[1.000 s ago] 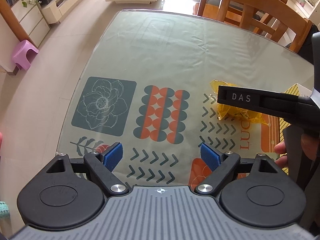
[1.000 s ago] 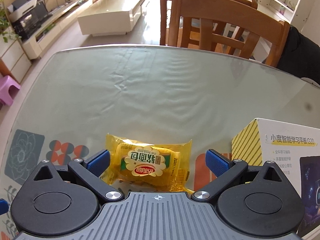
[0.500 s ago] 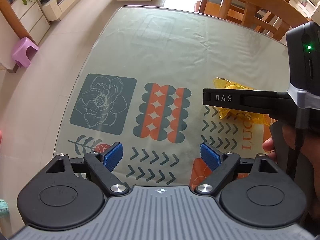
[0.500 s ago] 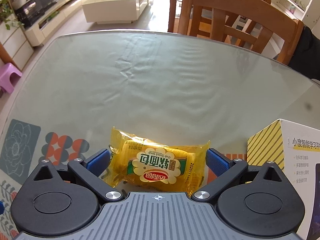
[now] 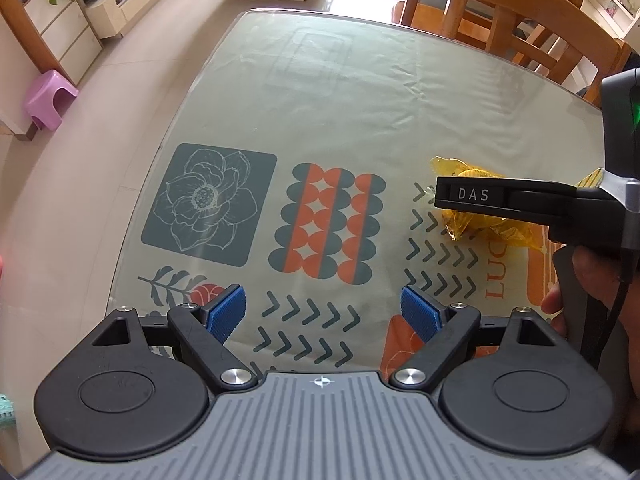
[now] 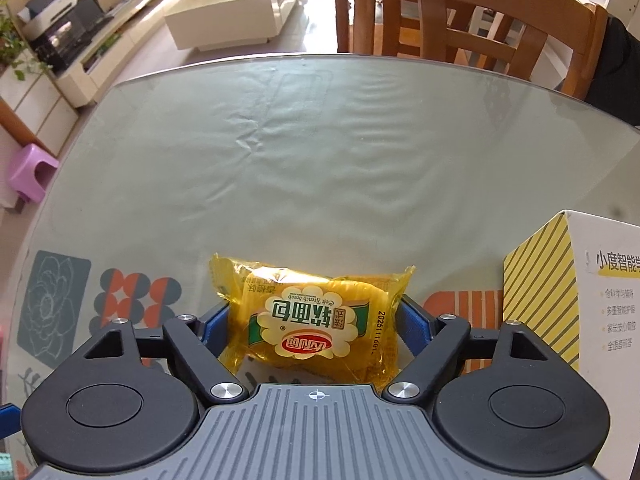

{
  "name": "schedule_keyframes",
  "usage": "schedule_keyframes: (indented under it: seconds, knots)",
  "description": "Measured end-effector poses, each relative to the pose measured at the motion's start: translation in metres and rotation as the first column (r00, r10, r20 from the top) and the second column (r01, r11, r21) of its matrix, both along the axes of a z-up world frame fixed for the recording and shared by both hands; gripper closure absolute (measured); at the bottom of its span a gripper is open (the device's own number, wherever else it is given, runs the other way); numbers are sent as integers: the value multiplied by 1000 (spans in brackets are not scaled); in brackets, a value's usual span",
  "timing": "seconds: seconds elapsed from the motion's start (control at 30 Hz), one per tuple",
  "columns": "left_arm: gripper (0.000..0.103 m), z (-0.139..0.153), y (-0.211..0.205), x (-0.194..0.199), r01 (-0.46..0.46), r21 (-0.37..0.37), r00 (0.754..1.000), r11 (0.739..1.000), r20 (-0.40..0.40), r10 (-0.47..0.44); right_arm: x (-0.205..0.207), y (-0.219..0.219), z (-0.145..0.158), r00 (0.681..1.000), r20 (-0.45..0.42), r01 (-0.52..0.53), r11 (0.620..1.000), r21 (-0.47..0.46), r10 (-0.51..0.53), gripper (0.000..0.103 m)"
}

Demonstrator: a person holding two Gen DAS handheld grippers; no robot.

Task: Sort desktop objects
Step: 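Lift and carry the packet with the right tool over the white tray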

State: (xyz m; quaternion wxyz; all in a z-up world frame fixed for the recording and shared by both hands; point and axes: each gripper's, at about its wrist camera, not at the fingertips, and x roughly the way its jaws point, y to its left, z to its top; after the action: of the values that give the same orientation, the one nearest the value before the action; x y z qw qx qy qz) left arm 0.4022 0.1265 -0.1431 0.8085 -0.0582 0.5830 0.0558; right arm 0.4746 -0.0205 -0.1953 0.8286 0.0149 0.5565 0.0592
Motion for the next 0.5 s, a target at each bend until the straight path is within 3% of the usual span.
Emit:
schedule_keyframes:
  seconds: [0.23, 0.5]
  knots:
    - [0, 4, -1, -3, 3, -2, 1000, 1000, 8, -3, -3, -8, 6, 1000, 18, 20, 999, 33, -21, 30]
    - [0, 13, 1, -9, -4, -3, 1000, 1000, 23, 4, -13, -3, 34, 996, 91, -20, 999, 25, 17, 31]
